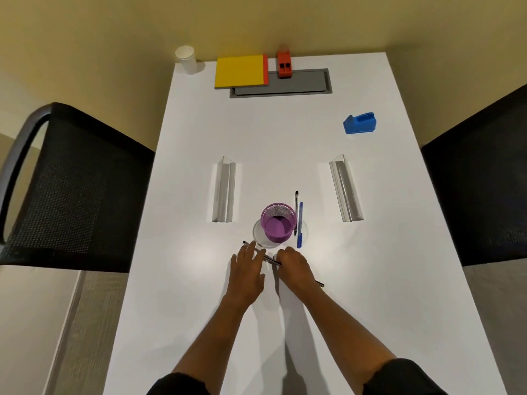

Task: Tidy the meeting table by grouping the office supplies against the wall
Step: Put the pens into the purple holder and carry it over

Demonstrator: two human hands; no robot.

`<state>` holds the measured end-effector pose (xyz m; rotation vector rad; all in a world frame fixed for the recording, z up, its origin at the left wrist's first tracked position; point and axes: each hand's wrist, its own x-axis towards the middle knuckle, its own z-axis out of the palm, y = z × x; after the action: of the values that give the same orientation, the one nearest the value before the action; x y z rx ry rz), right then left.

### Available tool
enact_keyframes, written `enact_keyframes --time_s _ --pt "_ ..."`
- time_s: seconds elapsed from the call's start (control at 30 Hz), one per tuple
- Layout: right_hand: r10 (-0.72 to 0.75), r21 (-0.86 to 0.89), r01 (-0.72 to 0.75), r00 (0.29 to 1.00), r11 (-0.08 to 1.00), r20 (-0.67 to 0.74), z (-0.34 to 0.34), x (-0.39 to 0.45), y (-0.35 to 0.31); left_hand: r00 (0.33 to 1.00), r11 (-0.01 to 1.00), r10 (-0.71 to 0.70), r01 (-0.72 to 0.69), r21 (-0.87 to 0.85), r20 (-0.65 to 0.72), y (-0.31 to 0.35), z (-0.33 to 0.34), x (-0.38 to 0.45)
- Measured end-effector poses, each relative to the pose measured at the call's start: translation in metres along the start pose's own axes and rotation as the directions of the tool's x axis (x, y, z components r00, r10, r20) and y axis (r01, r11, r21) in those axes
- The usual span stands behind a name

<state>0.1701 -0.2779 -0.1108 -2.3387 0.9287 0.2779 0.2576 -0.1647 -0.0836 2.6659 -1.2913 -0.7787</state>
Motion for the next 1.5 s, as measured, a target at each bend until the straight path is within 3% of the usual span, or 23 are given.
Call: enact_keyframes --time_s 0.33,0.47,0.6,0.73,0.87,1.0,1.07,1.2,1.33,1.5 --pt "-0.070 0.050 0.065 0.991 0.997 0.115 -0.032 -0.012 0.011 0.989 0.982 0.126 -0.135 0.131 0.073 0.011 -0.010 0.006" --pt "-0.106 0.018 0.105 0.984 0.994 0.144 -0.051 -0.019 0.010 0.986 0.985 0.124 -0.136 0.105 0.115 0.019 -0.015 0.003" --pt "-0.132 -0.013 0.137 0.975 0.990 0.179 -0.063 -0.027 0.011 0.989 0.995 0.098 -0.096 -0.017 0.107 0.027 -0.017 -0.004" --pt "-0.145 0.018 0.145 0.969 0.989 0.200 -0.062 -0.032 0.012 0.990 0.998 0.052 -0.049 -0.029 0.128 0.028 -0.022 -0.013" --pt "-0.161 0.067 0.151 0.972 0.986 0.170 -0.060 -0.038 0.013 0.991 0.999 -0.008 0.014 -0.043 0.137 0.016 -0.025 -0.022" --pt "-0.119 0.120 0.108 0.989 0.987 0.085 -0.068 -0.041 0.018 0.986 0.975 -0.122 0.140 -0.174 0.110 -0.004 -0.028 -0.031" --pt "-0.088 0.147 0.082 0.995 0.986 0.036 -0.074 -0.042 0.019 0.978 0.911 -0.188 0.209 -0.355 0.093 -0.009 -0.030 -0.034" --pt "0.031 0.402 -0.034 0.999 0.915 0.016 -0.087 -0.044 0.017 0.959 0.620 -0.260 0.257 -0.741 0.115 -0.002 -0.038 -0.040" --pt "0.120 0.760 -0.118 0.991 0.639 0.053 -0.098 -0.053 0.010 0.964 0.408 -0.222 0.228 -0.884 0.146 0.018 -0.046 -0.043" --pt "0.156 0.915 -0.129 0.985 0.382 0.074 -0.107 -0.058 0.004 0.984 0.190 -0.127 0.151 -0.970 0.128 0.037 -0.052 -0.042"
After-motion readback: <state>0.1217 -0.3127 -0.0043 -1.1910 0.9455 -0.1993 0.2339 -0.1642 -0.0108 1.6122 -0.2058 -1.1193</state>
